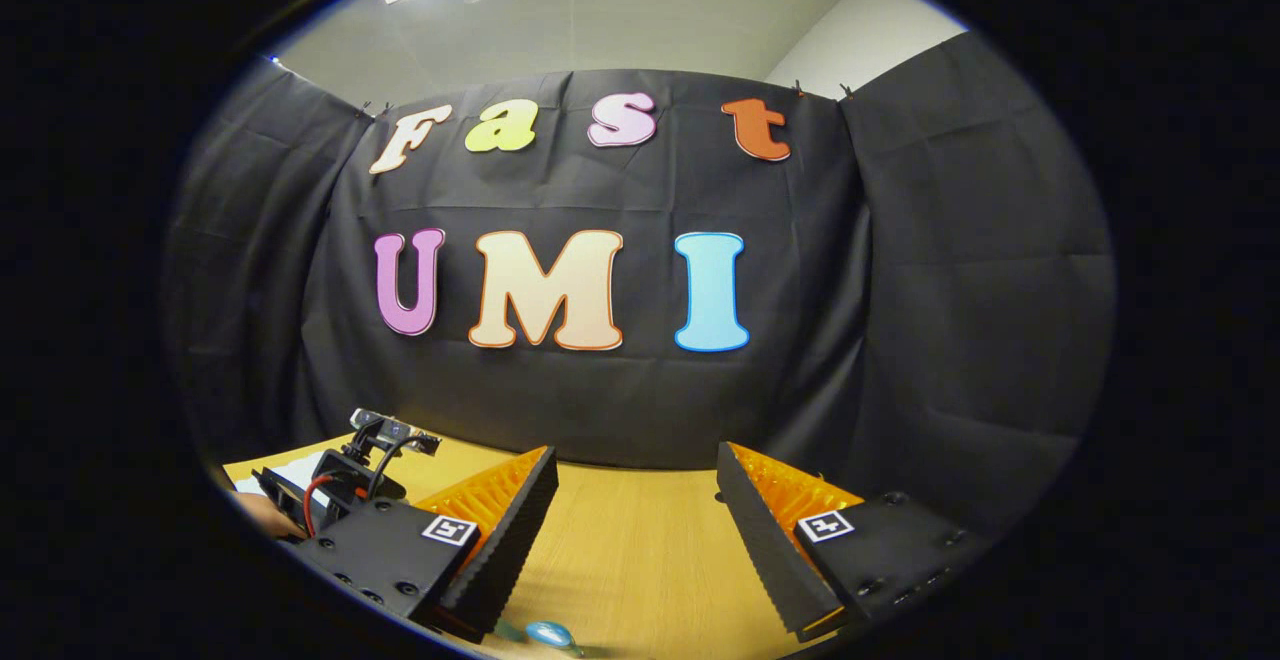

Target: First open the suitcase, pack the skin care products into it, and then close the suitcase.

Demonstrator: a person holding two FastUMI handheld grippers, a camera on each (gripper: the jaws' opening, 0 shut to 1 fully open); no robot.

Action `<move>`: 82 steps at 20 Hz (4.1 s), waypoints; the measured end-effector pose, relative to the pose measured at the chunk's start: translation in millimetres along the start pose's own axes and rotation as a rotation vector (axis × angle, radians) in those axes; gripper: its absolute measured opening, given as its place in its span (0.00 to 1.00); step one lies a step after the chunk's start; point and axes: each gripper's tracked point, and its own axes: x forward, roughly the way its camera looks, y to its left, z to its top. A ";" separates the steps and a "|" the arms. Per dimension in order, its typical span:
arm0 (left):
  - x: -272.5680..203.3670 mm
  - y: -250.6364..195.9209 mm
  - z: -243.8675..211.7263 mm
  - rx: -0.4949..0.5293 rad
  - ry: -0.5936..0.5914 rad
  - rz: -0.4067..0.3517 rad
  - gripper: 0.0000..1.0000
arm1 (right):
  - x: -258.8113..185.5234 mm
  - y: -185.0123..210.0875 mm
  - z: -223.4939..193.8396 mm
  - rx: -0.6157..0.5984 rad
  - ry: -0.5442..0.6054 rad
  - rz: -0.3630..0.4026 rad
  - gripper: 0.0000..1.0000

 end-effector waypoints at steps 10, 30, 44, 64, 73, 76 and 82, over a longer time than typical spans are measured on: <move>-83.8 27.0 56.5 0.015 -0.146 -0.015 0.06 | 18.0 42.1 -5.9 0.068 -0.008 0.074 1.00; -169.6 274.8 119.1 0.004 -0.387 0.097 0.05 | 32.1 203.0 -2.2 0.057 -0.029 0.106 1.00; -148.3 392.2 102.5 -0.217 -0.379 -0.067 0.07 | 44.6 267.2 0.1 -0.007 -0.023 0.114 1.00; -82.1 494.3 9.8 -0.537 -0.199 -0.151 0.59 | 34.8 311.0 -11.8 -0.099 0.008 0.150 0.99; -94.3 517.0 32.8 -0.329 -0.291 0.130 0.79 | 34.4 313.7 -18.8 -0.089 0.015 0.172 0.99; -122.3 509.5 65.8 -0.255 -0.455 0.249 0.84 | 32.4 299.6 -11.1 -0.076 -0.015 0.156 0.99; -173.5 414.9 116.9 -0.136 -0.713 0.327 0.94 | 28.9 241.1 9.2 -0.029 -0.106 0.089 1.00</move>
